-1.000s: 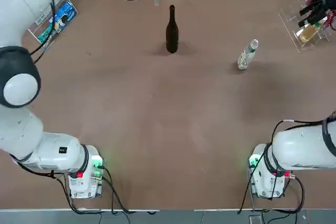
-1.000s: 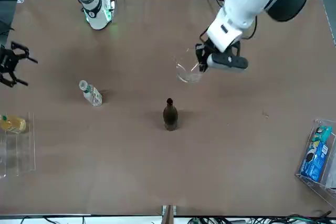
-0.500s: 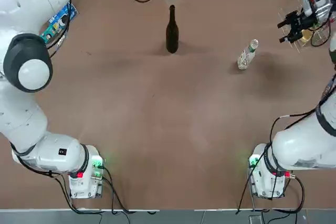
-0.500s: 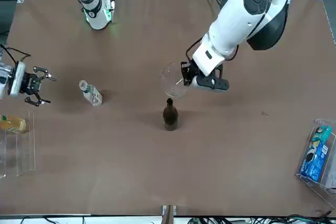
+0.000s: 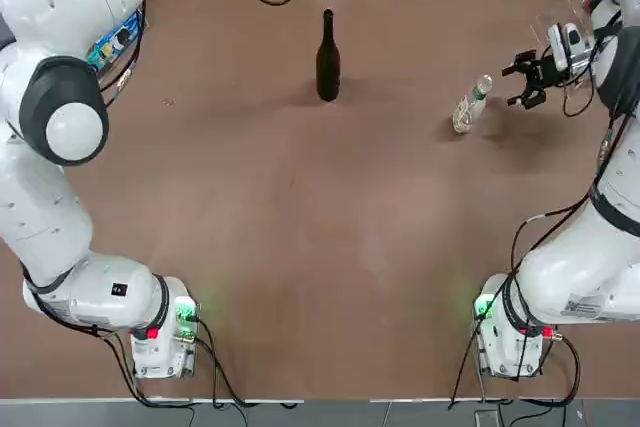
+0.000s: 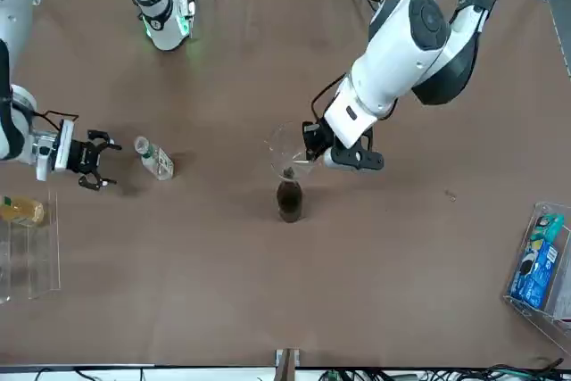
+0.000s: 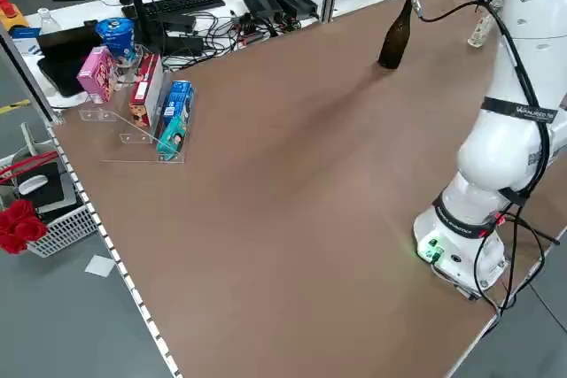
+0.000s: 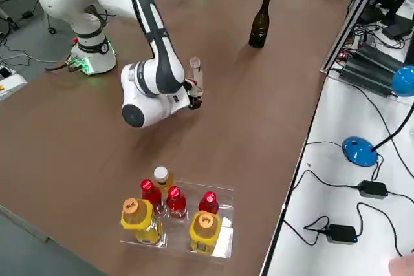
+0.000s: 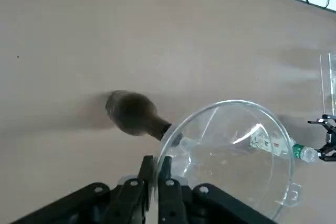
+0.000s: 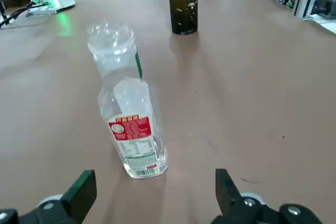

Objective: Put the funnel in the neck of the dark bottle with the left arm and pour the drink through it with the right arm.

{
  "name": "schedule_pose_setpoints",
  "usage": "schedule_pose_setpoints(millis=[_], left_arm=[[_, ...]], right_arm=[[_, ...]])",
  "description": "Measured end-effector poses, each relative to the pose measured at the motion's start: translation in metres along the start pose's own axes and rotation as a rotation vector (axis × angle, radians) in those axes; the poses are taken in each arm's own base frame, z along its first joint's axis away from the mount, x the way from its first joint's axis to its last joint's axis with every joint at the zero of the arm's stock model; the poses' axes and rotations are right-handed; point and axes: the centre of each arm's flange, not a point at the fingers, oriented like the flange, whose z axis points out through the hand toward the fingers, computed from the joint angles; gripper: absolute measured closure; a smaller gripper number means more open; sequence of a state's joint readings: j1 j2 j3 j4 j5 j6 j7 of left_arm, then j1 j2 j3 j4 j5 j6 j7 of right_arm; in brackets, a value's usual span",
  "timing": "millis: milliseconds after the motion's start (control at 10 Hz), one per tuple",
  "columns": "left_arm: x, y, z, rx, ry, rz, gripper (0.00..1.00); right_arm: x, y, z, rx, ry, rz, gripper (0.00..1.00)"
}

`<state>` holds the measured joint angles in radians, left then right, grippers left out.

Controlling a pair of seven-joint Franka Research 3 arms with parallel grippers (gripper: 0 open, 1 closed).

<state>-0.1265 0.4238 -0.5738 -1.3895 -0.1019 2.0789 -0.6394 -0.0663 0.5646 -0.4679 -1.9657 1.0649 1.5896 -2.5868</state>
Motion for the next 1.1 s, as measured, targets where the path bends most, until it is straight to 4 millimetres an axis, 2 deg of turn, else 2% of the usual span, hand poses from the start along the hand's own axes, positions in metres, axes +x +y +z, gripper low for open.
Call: schedule_pose_setpoints(millis=[300,600,1100], left_arm=[[0.003,-0.003,0.006,0.001,-0.002,-0.003,0.92],[0.006,-0.002,0.005,-0.009,0.014,-0.004,0.92],[0.010,-0.006,0.011,0.004,0.027,0.004,0.92]], right_arm=[[-0.024,-0.004,0.026,0.001,0.099,-0.034,0.00],[-0.033,-0.012,0.043,0.039,0.178,-0.033,0.00],[-0.061,-0.024,0.075,0.061,0.272,0.022,0.00]])
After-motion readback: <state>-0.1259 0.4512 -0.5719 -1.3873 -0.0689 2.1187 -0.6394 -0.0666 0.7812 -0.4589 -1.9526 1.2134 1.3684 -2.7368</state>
